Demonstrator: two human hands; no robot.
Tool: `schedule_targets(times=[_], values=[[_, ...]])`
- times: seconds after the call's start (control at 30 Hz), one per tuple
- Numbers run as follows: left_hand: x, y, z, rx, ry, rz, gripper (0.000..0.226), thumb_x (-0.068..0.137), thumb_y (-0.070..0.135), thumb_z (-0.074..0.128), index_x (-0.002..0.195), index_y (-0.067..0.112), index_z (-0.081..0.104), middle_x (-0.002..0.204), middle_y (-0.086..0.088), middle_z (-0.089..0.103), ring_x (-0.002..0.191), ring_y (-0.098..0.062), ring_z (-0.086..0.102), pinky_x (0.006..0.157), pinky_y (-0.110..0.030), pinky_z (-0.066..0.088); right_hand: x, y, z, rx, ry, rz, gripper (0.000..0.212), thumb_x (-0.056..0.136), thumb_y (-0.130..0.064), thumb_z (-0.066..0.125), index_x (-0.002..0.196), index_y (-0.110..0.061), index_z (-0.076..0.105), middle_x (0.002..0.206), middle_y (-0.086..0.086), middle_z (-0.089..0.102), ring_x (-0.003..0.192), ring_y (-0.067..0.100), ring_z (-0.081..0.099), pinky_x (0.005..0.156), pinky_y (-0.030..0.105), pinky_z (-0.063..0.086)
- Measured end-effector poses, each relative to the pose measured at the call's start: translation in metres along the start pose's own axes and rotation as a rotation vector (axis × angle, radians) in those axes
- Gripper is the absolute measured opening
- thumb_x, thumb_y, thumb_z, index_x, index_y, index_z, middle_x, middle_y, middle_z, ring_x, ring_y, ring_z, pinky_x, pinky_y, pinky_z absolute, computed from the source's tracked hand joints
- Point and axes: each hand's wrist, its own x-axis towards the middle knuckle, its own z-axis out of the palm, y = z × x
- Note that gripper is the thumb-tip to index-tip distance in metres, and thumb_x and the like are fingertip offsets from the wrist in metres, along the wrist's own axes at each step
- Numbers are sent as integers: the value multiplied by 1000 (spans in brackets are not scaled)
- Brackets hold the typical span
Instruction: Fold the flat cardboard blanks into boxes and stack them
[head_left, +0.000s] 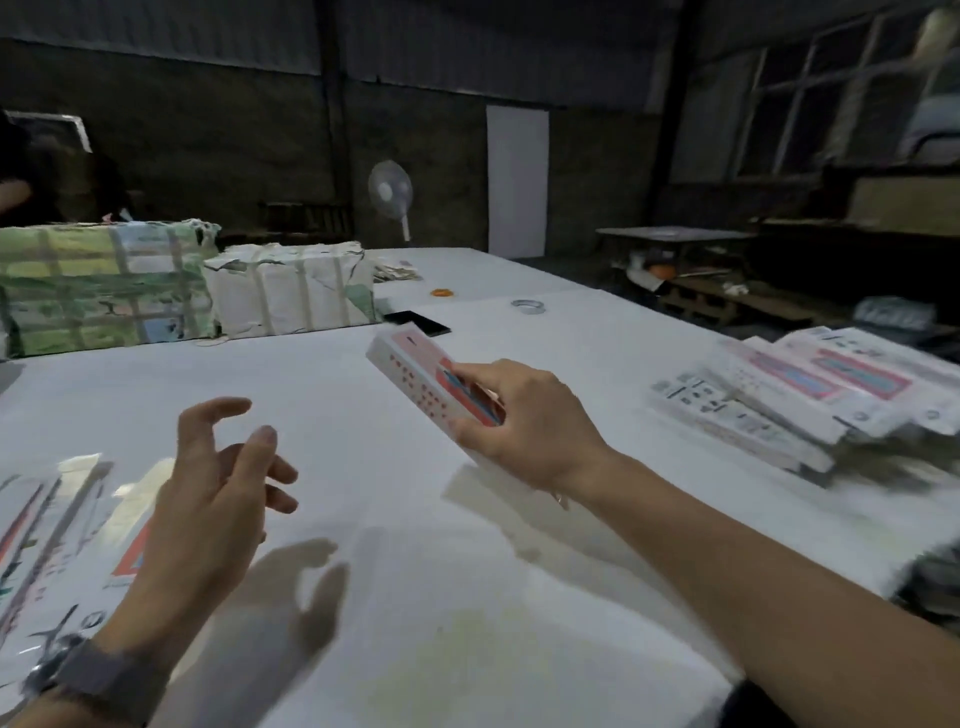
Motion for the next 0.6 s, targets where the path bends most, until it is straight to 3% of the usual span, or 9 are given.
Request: schedule_targets(times=[0.07,0.17,0.27,0.37,0.5,0.6], values=[[7,-15,-1,59,-8,7,25,79,69,44,104,65,45,73,10,71,55,-17,68,47,-35,47,-11,40,-33,-178,6,95,67,79,-56,52,143,-39,48,116,-9,61,94,10,57,72,28,46],[17,-45,-2,156,-40,2,34,87,67,43,117,54,49,73,16,71,53,-13,69,48,-38,50,-24,107,-86,-475,-20,306,54,84,-51,55,136,-38,55,121,-6,58,109,21,57,79,33,46],[23,-73,0,148,-120,-7,49,88,74,43,124,42,52,71,15,71,50,-9,68,40,-27,51,-40,167,-128,-674,-79,474,33,87,-46,56,116,-34,66,116,-3,57,108,23,55,78,35,50],[29,-94,0,127,-180,0,53,88,76,43,124,38,54,66,11,69,48,-10,67,48,-27,55,-56,207,-150,-778,-79,510,27,90,-44,56,109,-30,68,121,-2,59,111,25,53,76,33,48],[35,-110,-8,92,-217,-19,71,82,85,45,126,31,56,62,3,68,48,-19,66,33,-24,44,-64,236,-151,-1010,-115,500,32,94,-42,53,124,-36,63,130,-4,56,121,25,43,96,38,42],[37,-114,-11,128,-222,8,74,79,86,47,123,28,58,61,1,67,47,-22,65,34,-28,47,-58,241,-144,-1063,-86,471,27,96,-30,52,120,-36,63,129,-5,54,120,23,42,97,36,40]])
